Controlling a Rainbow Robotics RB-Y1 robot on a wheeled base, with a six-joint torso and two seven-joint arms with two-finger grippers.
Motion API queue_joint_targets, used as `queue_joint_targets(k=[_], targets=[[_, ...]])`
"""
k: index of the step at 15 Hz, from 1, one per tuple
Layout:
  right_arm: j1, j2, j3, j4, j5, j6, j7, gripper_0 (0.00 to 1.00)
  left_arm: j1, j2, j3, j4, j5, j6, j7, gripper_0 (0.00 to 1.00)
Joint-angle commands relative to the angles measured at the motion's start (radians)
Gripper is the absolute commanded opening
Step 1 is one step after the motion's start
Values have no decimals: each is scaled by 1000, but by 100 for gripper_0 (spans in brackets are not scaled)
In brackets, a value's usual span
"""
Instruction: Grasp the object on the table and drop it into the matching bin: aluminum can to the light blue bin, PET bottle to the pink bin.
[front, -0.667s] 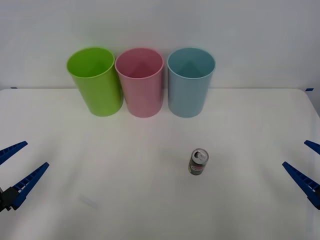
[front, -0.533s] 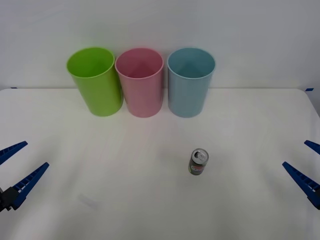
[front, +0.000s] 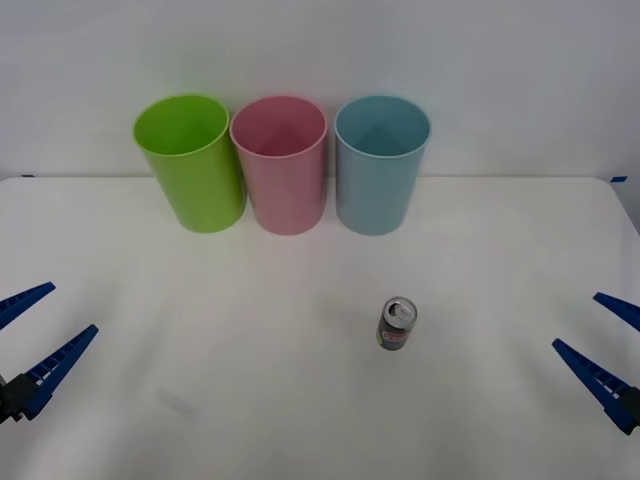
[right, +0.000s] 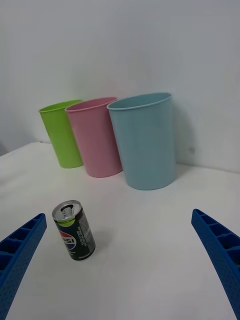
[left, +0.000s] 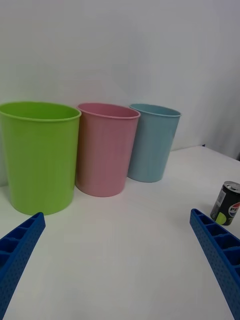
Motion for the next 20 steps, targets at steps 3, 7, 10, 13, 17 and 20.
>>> queue_joint_targets(k=[3,7,10,13,17,20], targets=[[0,-17,66,68,0,-1,94,100,0,0,0,0,0,0,0,100],[-26,-17,125,132,20,4,212,100,0,0,0,0,0,0,0,100],[-64,-17,193,206,20,8,269,100,0,0,0,0,0,0,0,100],[-99,-17,263,242,20,33,293,100,0,0,0,0,0,0,0,100],[-136,15,323,244,51,99,359,100,0,0,0,0,0,0,0,100],[-159,64,328,244,103,148,390,100,0,0,0,0,0,0,0,100]])
